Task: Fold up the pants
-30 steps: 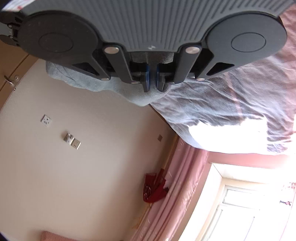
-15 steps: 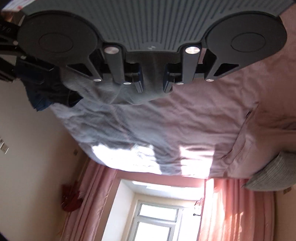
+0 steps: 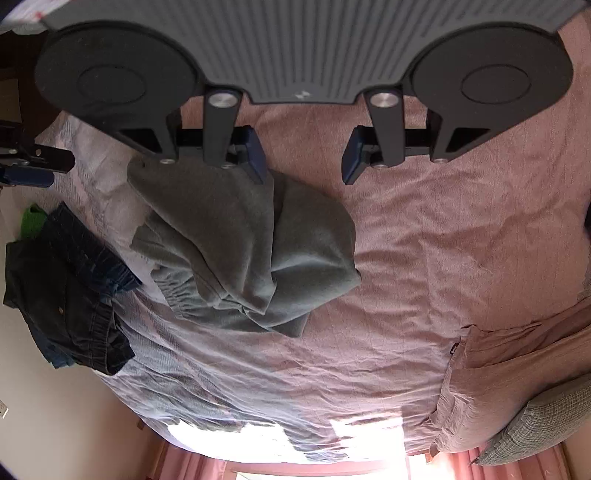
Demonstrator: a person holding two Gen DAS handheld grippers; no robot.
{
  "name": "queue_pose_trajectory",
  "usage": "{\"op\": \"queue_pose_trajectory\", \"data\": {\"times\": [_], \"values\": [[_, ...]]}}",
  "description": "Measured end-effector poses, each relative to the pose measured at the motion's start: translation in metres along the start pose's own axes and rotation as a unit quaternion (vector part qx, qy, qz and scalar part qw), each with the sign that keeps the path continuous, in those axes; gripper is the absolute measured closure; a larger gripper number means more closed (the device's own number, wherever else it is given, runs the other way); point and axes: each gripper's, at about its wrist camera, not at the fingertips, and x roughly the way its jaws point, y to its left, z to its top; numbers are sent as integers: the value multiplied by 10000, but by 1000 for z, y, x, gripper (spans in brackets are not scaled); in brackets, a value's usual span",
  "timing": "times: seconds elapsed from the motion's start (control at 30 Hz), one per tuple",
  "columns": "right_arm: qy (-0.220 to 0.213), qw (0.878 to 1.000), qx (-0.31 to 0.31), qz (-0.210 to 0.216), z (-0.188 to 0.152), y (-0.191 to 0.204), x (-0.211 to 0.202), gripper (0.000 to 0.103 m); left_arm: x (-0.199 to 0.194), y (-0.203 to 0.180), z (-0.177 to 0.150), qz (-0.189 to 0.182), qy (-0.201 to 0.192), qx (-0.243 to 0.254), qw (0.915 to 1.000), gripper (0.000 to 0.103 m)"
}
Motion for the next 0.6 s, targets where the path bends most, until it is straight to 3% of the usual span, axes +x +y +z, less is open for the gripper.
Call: {"op": "queue_pose_trajectory", "data": {"times": [0.13,0.27,0.6], "values": [[94,9996,240,-64,-12,9,-13,48,-12,0,-17,-10,52,119,9999,53],[-13,9999,59,-103,-12,15,-20,48,-25,-2,-27,48,-37,99,9999,51],[227,9974,-529,439,-9,18,-4,48,-45,-10,-44,611,-19,-359,9975,48]]}}
